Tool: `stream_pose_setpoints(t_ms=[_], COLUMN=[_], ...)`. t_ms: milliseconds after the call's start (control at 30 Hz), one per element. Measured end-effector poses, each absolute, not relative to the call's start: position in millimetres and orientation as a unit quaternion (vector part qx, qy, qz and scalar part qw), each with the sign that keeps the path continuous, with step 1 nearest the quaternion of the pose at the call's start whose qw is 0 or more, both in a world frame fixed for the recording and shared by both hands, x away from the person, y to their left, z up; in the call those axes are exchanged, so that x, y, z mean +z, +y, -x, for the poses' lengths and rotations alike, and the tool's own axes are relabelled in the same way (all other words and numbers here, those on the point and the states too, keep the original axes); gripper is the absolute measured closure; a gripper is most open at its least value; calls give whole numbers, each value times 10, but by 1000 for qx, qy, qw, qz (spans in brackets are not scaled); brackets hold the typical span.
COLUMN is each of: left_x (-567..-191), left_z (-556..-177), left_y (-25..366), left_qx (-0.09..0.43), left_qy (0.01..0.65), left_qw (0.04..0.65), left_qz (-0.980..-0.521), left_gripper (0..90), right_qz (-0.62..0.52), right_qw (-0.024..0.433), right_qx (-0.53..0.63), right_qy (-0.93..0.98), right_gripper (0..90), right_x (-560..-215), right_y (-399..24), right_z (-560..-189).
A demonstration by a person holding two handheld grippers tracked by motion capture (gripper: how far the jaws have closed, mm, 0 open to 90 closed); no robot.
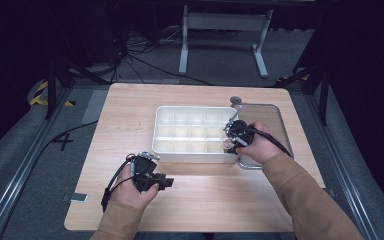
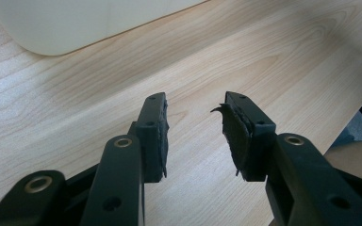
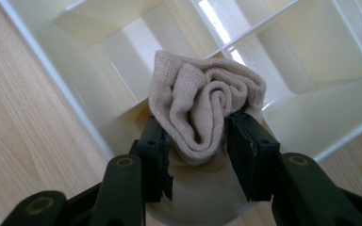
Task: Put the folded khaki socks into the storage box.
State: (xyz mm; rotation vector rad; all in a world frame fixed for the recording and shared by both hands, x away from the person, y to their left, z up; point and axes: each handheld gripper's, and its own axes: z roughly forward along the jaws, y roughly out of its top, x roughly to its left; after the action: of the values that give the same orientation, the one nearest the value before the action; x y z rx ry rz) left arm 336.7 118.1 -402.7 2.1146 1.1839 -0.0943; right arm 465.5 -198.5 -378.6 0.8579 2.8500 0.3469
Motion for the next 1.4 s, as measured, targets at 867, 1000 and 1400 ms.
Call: stream_pose_setpoints(t_ms=[867,1000,1400], left_x=[-4026,-4034,-4026], left_z=[-3354,-3357,-3261], left_y=[1171,1173,1297], left_qx=[-36,-36,-28], left_qy=[457,456,469], left_qw=[348,345,348], left_qz=[-818,-820,-811], left_gripper=[606,606,602], right_qz=[-309,-315,-323], right_qw=[85,79,88], right_qx=[107,120,204], right_qy=[941,938,920], right_gripper=[773,758,605], right_x=[-3997,-3990,-3642], right_y=[-1908,-1947,-2181], right_z=[-4709,-4709,-4501])
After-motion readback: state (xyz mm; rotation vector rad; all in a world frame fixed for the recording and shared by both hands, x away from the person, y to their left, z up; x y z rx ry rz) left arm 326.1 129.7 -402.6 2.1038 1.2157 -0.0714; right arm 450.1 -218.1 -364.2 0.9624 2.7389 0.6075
